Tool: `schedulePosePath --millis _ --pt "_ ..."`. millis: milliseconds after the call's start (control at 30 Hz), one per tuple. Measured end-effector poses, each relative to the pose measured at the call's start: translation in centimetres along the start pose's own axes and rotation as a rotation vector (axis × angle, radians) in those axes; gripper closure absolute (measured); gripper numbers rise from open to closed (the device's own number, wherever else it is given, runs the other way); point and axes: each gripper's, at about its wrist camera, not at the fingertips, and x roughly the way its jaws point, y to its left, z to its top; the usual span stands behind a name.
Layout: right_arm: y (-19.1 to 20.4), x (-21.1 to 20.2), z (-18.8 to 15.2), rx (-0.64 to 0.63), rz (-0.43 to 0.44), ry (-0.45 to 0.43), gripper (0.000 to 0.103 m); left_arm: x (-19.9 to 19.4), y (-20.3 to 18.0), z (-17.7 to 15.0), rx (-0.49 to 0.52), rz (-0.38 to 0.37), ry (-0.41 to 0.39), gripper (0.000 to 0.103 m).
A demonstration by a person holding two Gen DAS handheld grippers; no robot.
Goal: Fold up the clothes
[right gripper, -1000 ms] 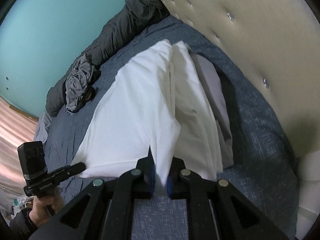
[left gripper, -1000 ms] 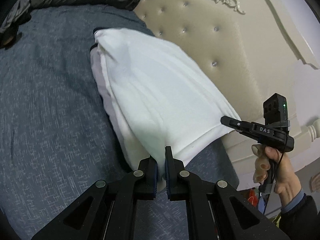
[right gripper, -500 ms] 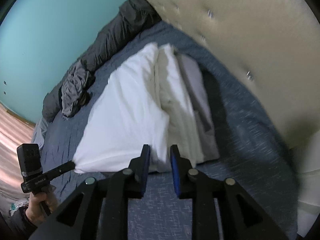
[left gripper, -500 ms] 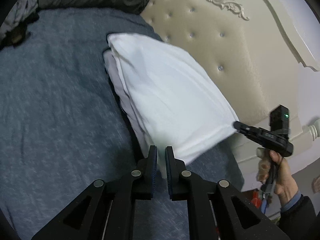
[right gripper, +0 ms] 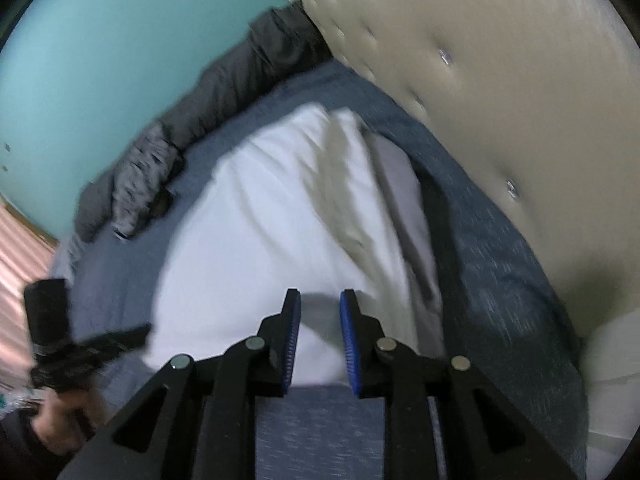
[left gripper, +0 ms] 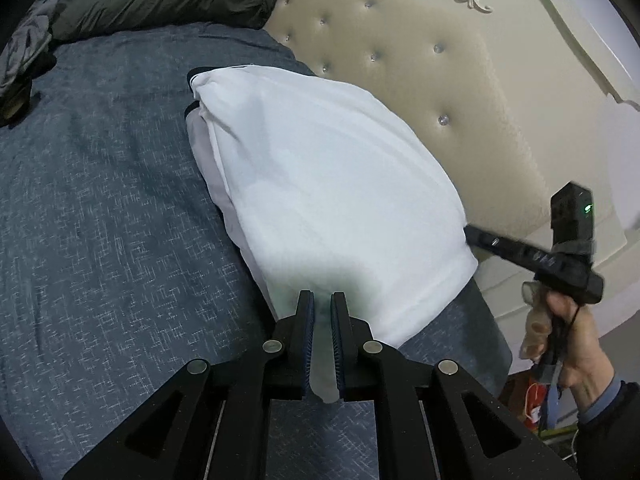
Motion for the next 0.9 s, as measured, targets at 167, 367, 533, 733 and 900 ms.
schedulePosePath --millis 167,367,533,733,900 --pt "-1.1 -0.9 0.0 0.026 -0.024 -0.077 0.085 -0.2 0.3 -0.1 0.021 0.004 -0.015 0.094" --pt "0.2 -1.6 6.0 0.016 -0.014 -0.155 0.084 -1.0 0.9 1.3 0.033 0.013 -0.042 0.094" --pt "2.1 1.0 11.7 -0.023 -0.051 -0.115 0.062 -0.2 1.7 1.8 0.037 -0.005 -0.043 0.094" --pt "3.6 5.7 15.2 -0.125 -0.134 0.02 0.062 0.6 2.1 1.7 0.068 -0.029 -0.046 0.094" --pt "3.8 9.0 17.3 -0.144 -0.181 0.066 0.062 1.3 2.4 1.7 0.095 -0.048 -0.048 0.094"
